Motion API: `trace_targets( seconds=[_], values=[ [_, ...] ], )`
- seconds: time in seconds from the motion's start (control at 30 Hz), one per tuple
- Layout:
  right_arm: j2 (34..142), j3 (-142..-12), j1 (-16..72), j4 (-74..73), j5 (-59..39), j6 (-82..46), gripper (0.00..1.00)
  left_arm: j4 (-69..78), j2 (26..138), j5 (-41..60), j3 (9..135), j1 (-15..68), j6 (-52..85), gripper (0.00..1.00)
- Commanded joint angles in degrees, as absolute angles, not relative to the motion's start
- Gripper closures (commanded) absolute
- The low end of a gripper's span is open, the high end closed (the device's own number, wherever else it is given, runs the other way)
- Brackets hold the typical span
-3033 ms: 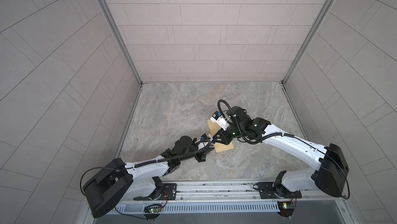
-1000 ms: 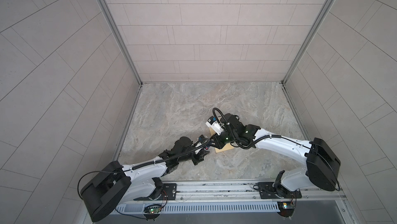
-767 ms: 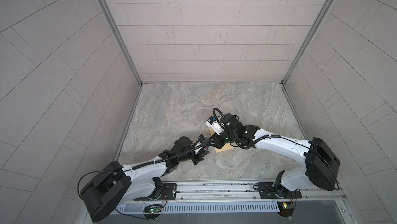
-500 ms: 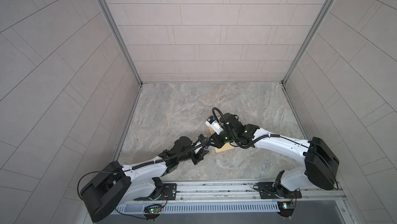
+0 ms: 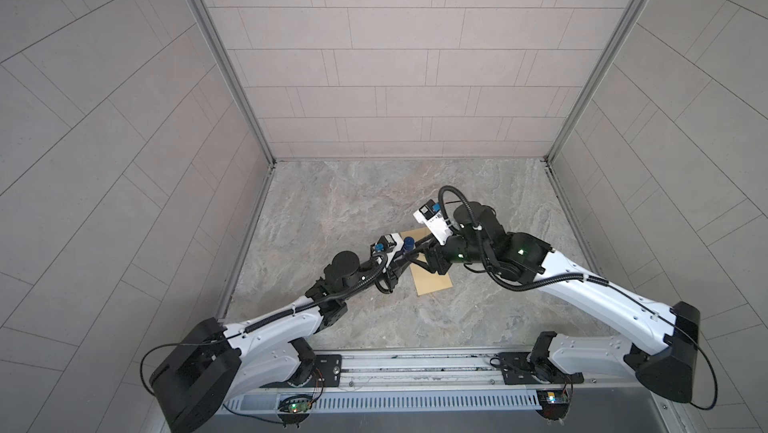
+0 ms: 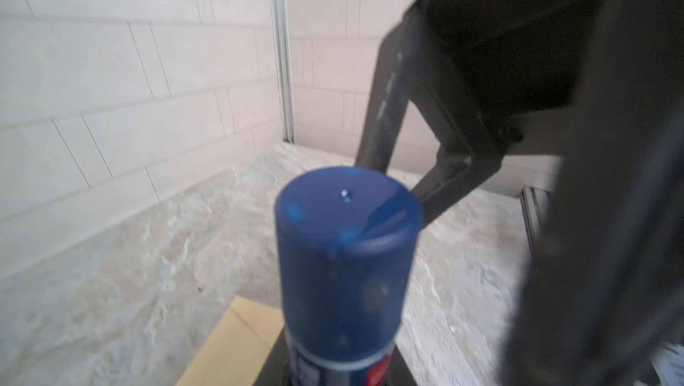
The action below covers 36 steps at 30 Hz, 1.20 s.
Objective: Place the letter into the envelope and seal it
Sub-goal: 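Open the right gripper and pull it away from the capped glue stick, then lower the capped glue stick beside the envelope with the left gripper and release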
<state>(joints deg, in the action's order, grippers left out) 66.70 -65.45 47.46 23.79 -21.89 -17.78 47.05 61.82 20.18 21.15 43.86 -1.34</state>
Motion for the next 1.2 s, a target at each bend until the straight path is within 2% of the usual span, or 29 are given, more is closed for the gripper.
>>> trace_targets(
  seconds=[0.0,0.13,0.3,0.43,0.47,0.6,0.9,1.17],
  values=[
    [60.06,-67.19,46.68,22.95,-15.88,-13.76,0.44,49.73,61.18,18.38,22.36,43.51,-0.07,1.0],
    [51.72,-63.27,46.29,17.75,-9.16,-10.65,0.39,43.31,59.6,17.04,24.15,43.5,2.58,1.0],
    [43.24,-55.92,45.45,13.7,-1.48,-8.22,0.37,26.13,54.84,12.52,28.88,43.51,7.66,1.0],
    [38.97,-50.76,45.02,13.16,4.93,-5.67,0.36,9.27,52.49,6.76,34.25,43.51,12.87,1.0],
    [38.26,-49.23,44.84,12.77,7.34,-5.01,0.33,5.48,52.31,5.79,35.49,43.42,13.69,1.0],
    [37.77,-44.47,42.09,10.85,13.66,-3.3,0.29,-3.23,53.0,4.01,38.27,42.82,16.77,1.0],
    [39.02,-36.8,28.58,4.04,3.89,-10.02,0.26,-9.58,60.95,8.27,42.38,35.82,24.8,1.0],
    [39.32,-34.29,20.57,3.18,-3.55,-13.71,0.26,-11.92,73.56,6.64,46.11,35.03,30.11,1.0]
  ],
)
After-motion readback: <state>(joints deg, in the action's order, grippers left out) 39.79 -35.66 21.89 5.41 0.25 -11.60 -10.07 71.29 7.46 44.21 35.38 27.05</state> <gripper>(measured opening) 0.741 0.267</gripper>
